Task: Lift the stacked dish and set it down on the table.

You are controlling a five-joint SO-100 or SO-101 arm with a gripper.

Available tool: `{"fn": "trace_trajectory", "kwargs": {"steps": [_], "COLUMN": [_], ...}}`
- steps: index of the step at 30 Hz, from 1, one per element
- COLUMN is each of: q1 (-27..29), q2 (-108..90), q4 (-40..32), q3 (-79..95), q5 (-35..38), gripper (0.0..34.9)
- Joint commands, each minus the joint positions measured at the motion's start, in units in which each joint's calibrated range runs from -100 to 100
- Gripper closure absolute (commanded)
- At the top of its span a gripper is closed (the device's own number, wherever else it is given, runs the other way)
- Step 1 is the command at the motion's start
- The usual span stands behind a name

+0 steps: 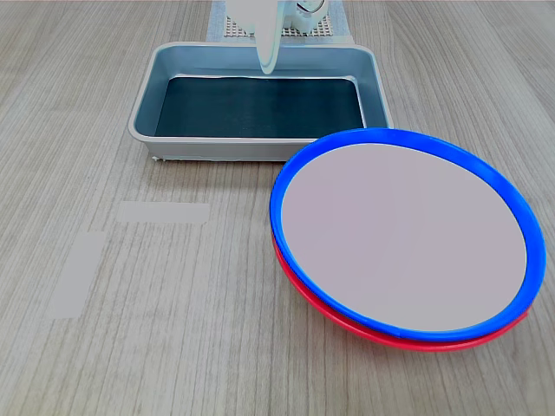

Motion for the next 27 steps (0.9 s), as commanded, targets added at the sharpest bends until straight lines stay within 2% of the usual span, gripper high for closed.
{"fn": "trace_trajectory", "kwargs": {"steps": [1, 10, 15, 19, 24, 27], "q1": [-0.3, -0.1, -4.4, -6.1, -7.3, -8.3], "q2": [-0.3, -0.3, 1.4, 12.6, 22.9, 31.4], "q4": [0.1, 0.1, -2.4, -1.3, 1.7, 4.2], "q3": [0.0, 0.0, -0.4, -12.1, -24.1, -33.0], "q5": [0.1, 0.1, 2.7, 7.4, 8.7, 9.3], "gripper": [34.6, 34.6, 34.7, 34.7, 34.7, 32.6]}}
